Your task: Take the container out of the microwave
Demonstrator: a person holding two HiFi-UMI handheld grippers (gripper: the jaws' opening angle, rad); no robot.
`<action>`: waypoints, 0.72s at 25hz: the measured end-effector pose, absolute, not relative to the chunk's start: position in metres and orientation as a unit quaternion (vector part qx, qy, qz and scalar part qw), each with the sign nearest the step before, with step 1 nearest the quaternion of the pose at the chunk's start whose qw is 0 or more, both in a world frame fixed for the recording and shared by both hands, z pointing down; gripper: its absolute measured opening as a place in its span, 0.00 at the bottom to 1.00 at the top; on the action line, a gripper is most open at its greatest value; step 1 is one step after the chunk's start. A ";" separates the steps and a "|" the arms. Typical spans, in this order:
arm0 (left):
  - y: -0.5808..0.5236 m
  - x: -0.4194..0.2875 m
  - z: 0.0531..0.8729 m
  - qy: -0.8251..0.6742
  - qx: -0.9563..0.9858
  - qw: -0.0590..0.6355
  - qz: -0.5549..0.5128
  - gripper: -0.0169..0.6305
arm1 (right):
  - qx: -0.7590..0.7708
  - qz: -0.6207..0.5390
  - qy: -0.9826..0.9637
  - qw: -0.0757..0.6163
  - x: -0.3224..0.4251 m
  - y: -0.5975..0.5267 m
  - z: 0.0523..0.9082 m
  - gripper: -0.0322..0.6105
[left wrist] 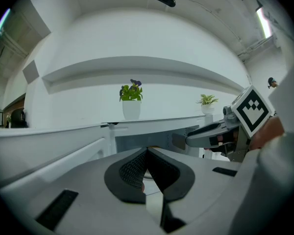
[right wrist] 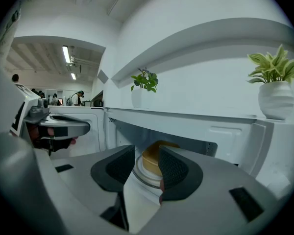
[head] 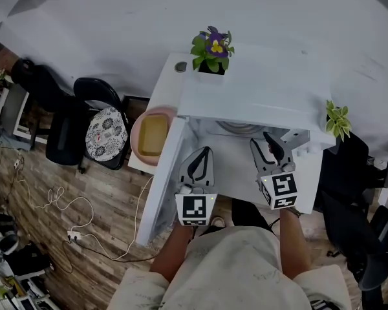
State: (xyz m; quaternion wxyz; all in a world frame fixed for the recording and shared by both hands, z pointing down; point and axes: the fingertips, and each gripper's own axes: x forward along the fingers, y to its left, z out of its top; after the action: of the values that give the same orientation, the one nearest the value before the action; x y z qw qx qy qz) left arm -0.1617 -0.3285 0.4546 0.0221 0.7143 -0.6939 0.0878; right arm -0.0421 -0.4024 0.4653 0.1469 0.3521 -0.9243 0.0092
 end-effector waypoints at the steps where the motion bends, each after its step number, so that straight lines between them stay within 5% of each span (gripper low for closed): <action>1: -0.329 -0.162 0.456 -0.694 0.714 0.024 0.089 0.04 | 0.349 0.004 -0.924 0.154 -0.044 -0.404 0.467 0.31; 18: -0.333 -0.164 0.471 -0.699 0.708 0.038 0.089 0.04 | 0.290 -0.129 -0.895 0.314 -0.083 -0.427 0.512 0.31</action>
State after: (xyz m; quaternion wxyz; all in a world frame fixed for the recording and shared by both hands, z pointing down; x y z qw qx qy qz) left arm -0.1639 -0.3327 0.4707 0.0384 0.7081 -0.6994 0.0890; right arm -0.0827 -0.4266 0.5120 0.3140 0.2901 -0.8948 -0.1289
